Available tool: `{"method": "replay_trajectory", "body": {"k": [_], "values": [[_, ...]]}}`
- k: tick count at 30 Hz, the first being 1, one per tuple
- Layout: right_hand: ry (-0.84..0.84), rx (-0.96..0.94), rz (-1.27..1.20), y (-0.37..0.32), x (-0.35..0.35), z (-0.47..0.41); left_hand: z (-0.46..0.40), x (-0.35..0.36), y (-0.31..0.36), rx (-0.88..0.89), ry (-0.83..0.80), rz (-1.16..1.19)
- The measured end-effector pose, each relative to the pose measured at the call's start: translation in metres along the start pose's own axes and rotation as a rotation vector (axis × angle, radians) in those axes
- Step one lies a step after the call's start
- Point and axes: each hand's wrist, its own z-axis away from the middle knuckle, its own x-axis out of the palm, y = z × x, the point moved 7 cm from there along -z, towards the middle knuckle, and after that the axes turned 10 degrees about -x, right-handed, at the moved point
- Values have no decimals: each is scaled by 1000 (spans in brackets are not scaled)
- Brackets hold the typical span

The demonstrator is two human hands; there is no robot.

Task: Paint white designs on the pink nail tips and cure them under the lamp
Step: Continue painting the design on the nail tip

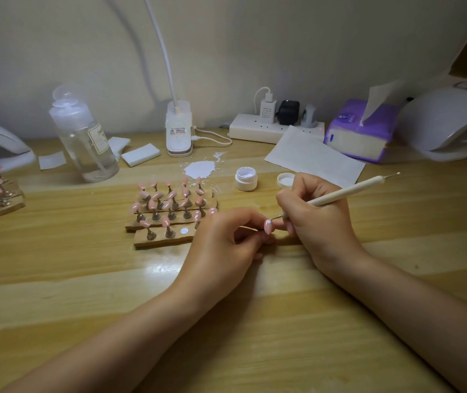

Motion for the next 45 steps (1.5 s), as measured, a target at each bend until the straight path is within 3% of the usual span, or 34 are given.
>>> {"method": "replay_trajectory", "body": {"k": [5,10,19,27,33,45], "values": [[172,20,-98,5,-15,-3,0,0,-1,-14,-8,23],[227,-26,-59,0,-20,-3,1,0,0,-2,-16,30],[130,-145,170,-12,-5,-37,2,-2,3,24,-5,35],[227,-163,303,18,21,-68,1,-2,2,23,-8,70],[158,-270,546,19,24,-68,1,-2,2,34,-13,57],[49,-282,711,14,32,-68,1,-1,2,56,-11,39]]}}
